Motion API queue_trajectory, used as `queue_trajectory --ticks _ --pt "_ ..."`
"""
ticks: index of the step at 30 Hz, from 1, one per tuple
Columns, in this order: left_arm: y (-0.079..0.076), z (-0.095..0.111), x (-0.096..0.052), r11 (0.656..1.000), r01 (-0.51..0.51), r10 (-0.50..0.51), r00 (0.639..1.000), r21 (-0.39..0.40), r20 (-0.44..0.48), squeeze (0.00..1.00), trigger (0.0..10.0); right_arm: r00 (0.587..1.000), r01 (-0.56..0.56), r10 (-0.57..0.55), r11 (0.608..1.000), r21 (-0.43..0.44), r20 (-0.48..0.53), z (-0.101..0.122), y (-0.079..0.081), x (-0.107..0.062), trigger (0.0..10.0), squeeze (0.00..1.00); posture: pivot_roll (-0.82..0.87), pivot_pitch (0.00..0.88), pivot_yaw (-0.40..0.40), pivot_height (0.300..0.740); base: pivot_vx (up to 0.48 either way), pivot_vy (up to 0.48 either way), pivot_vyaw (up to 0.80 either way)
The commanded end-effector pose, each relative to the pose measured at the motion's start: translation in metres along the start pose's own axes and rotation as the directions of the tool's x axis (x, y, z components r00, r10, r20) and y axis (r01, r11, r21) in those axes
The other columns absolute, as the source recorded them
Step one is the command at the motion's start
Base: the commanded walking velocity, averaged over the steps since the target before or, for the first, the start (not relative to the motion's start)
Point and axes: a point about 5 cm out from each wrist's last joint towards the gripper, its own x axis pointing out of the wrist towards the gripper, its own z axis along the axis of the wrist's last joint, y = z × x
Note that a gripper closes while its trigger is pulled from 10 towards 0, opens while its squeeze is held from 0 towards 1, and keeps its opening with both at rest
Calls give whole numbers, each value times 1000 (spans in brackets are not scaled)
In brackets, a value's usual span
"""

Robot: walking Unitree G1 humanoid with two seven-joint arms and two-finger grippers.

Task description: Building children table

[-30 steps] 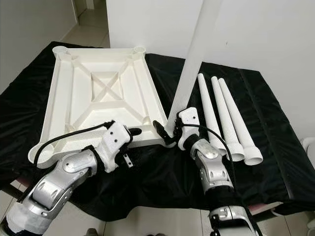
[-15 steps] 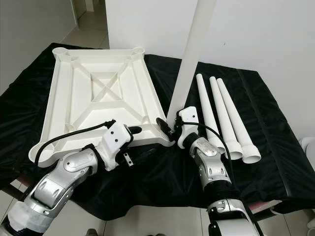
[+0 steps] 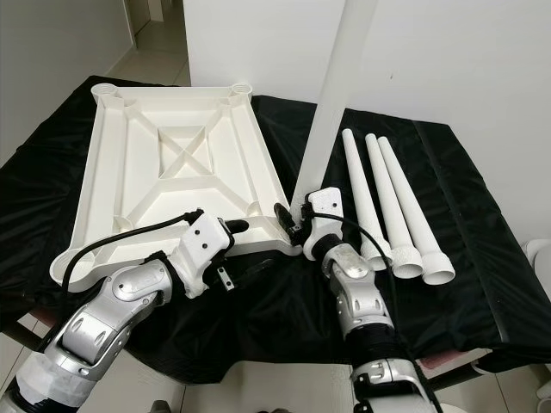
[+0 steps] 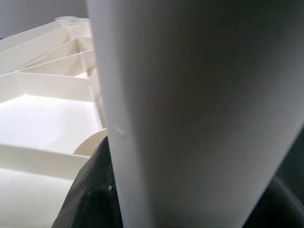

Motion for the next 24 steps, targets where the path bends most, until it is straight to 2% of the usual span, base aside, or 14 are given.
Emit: queue_trajectory --ticks 1,2,4,7,8,9,12,14,22,23,24 --pt "0 -2 -1 1000 2 -2 1000 0 -3 0 10000 993 117 -117 993 -19 -32 -5 -5 -4 10000 0 69 96 -77 740 0 0 0" --pt "1 -2 -1 1000 1 -1 1000 1 -4 0 10000 987 160 -160 987 -7 -28 -5 -2 -5 10000 0 73 95 -79 740 0 0 0" --pt "1 -2 -1 1000 1 -1 1000 1 -4 0 10000 987 160 -160 987 -7 -28 -5 -2 -5 10000 0 73 95 -79 740 0 0 0" --pt "3 -3 -3 1000 -13 13 1000 -1 -8 0 10000 930 366 -365 931 11 -45 -7 10 -9 10000 0 73 92 -70 740 0 0 0" --pt "3 -3 -3 1000 -13 13 1000 -1 -8 0 10000 930 366 -365 931 11 -45 -7 10 -9 10000 0 73 92 -70 740 0 0 0" --pt "3 -3 -3 1000 -14 14 1000 -3 -8 0 10000 912 408 -406 913 24 -58 -8 15 -11 10000 0 73 92 -70 740 0 0 0" --pt "3 -3 -3 1000 -14 14 1000 -3 -8 0 10000 912 408 -406 913 24 -58 -8 15 -11 10000 0 73 92 -70 740 0 0 0" --pt "4 -3 -3 1000 -15 15 1000 -3 -9 0 10000 914 402 -400 915 35 -62 -7 24 -9 10000 0 59 88 -60 740 0 0 0" --pt "8 -3 -1 1000 -17 17 1000 3 -8 0 10000 932 361 -359 932 39 -41 -3 27 -7 10000 0 59 88 -60 740 0 0 0" --pt "8 -2 -1 1000 -20 20 1000 4 -6 0 10000 944 329 -328 943 59 -24 -1 29 -8 10000 1000 57 84 -66 740 0 0 0" --pt "8 -2 -1 1000 -20 20 1000 4 -6 0 10000 944 329 -328 943 59 -24 -1 29 -8 10000 1000 57 84 -66 740 0 0 0"
